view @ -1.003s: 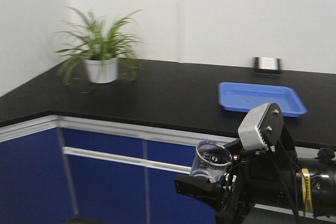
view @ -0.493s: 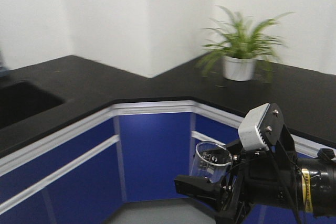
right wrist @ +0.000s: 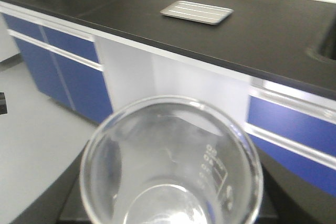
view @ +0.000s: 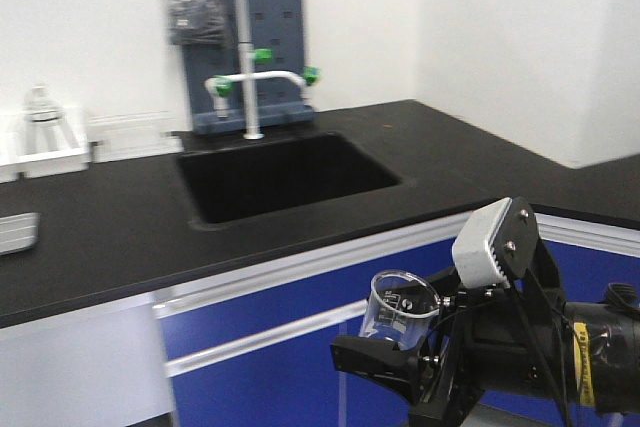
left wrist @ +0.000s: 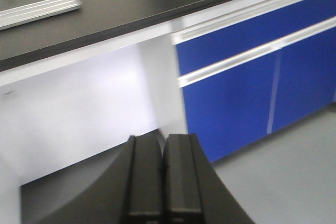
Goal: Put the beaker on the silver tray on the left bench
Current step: 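Drive the base to the bench with the silver tray, holding the beaker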
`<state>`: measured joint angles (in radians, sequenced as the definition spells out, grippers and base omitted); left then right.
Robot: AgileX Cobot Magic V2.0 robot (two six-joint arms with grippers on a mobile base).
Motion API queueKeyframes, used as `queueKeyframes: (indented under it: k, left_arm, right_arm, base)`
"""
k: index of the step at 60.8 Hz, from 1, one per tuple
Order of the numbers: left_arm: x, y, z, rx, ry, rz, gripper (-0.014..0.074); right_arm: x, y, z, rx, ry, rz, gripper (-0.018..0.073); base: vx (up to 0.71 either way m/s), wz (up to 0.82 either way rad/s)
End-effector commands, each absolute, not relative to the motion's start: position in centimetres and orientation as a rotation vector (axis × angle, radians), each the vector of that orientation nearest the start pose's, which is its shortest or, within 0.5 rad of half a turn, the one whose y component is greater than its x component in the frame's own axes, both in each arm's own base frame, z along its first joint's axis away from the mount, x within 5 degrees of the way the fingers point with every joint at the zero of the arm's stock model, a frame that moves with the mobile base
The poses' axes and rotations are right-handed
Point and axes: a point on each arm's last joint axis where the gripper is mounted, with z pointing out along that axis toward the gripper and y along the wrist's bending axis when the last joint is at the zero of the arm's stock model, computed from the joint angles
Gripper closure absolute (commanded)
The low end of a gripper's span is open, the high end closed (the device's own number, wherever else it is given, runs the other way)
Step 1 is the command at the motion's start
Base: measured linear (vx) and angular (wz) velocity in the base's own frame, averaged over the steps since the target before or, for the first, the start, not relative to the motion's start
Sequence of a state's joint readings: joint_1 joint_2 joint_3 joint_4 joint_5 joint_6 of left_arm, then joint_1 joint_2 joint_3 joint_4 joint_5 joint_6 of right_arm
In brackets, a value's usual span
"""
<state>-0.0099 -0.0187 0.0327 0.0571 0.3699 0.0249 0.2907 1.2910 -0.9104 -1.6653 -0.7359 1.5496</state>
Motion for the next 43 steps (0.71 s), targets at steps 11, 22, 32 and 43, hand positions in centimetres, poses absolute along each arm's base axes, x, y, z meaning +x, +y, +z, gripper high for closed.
queueKeyframes:
  k: [11,22,32,43]
  left_arm:
    - [5.42,0.06,17.02,0.071,1.805,0.057,0.0595]
    - [5.42,0.06,17.02,0.071,1.805,0.057,0.0595]
    - [5.42,0.06,17.02,0.071,1.805,0.057,0.0595]
    - [5.42,0.06,17.02,0.071,1.805,0.057,0.0595]
  right_arm:
    - [23.55,13.41,34.88,-0.843,1.646,0.828,0.0571]
    - [23.55,13.41,34.88,-0.843,1.646,0.828,0.0571]
    - [23.55,13.41,34.88,-0.843,1.646,0.828,0.0571]
    - [23.55,13.41,34.88,-0.843,1.646,0.828,0.0571]
  base:
    - [0.06,0.66]
    - [0.10,0.55]
    - [0.14,0.51]
    - [0.18,0.54]
